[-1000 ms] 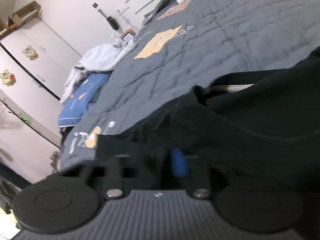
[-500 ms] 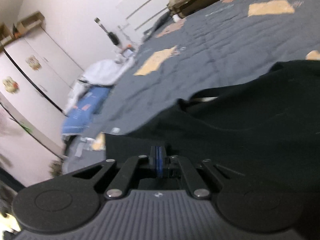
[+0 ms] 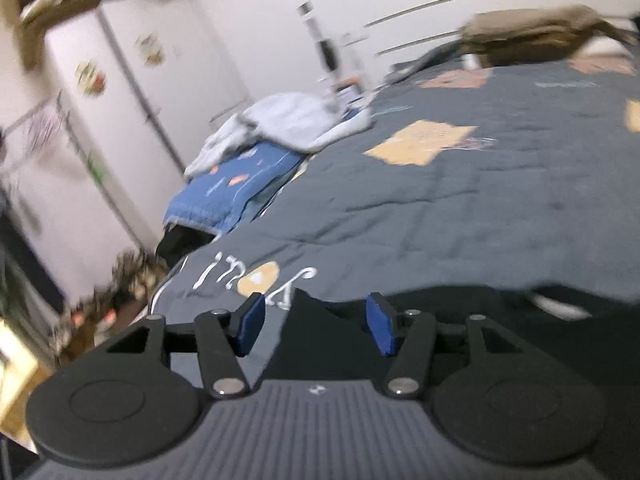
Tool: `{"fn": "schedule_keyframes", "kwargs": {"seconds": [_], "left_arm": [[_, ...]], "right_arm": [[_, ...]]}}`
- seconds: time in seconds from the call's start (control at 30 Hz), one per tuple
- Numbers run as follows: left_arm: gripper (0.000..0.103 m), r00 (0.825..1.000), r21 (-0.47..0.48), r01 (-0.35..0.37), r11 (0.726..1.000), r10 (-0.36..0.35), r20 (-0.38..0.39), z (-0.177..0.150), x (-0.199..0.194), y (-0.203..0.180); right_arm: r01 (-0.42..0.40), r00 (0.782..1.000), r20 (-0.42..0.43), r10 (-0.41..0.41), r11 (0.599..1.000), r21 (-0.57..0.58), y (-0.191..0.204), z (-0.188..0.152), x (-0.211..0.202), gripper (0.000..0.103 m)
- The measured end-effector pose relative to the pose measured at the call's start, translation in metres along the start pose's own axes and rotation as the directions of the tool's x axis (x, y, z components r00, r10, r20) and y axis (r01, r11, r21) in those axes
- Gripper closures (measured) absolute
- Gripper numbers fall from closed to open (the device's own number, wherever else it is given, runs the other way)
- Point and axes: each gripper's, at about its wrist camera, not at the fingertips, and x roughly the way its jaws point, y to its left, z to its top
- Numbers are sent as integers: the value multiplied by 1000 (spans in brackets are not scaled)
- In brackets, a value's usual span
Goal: Fold clothes
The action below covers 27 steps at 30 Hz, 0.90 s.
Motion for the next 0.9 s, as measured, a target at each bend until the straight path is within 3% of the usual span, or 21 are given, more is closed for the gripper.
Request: {"fn": "schedule_keyframes", "kwargs": {"seconds": [0.23,0.33,0.37,0.4,0.47,0.5,0.67,0.8,0.9], "left_arm": [[54,1000,-11,-2,1000,2,5,0,-1,2],[64,1000,-25,-13,1000,14,24,1,-3,4],[72,999,-35,-19,999,20,36,1,-5,5],[79,998,-45,-24,999,26,49,2,-7,6],[90,997,-66,-21,998,26,69,2,-11,9],[94,997,-75,-17,997,23,77,2,-13,10],[98,996,-58,-31,998,35,81,-4,-30,6],[99,996,-25,-65,998,66,54,-4,-34,0],[97,997,-73,-62,995,65,37,-1,-31,7]], "right_arm": [[5,993,-116,-10,999,-38,15,6,64,47],[31,984,-176,-33,999,-15,19,0,83,52],[61,978,-202,-59,998,0,18,-2,87,63],[84,972,-221,-78,996,16,16,-4,89,82],[104,971,-221,-91,994,46,13,-6,90,99],[103,975,-202,-88,993,65,11,-6,86,101],[138,987,-107,-123,979,148,-2,1,63,102],[161,978,-150,-142,979,124,-8,-1,69,102],[146,983,-129,-131,983,114,-6,-1,63,97]]}}
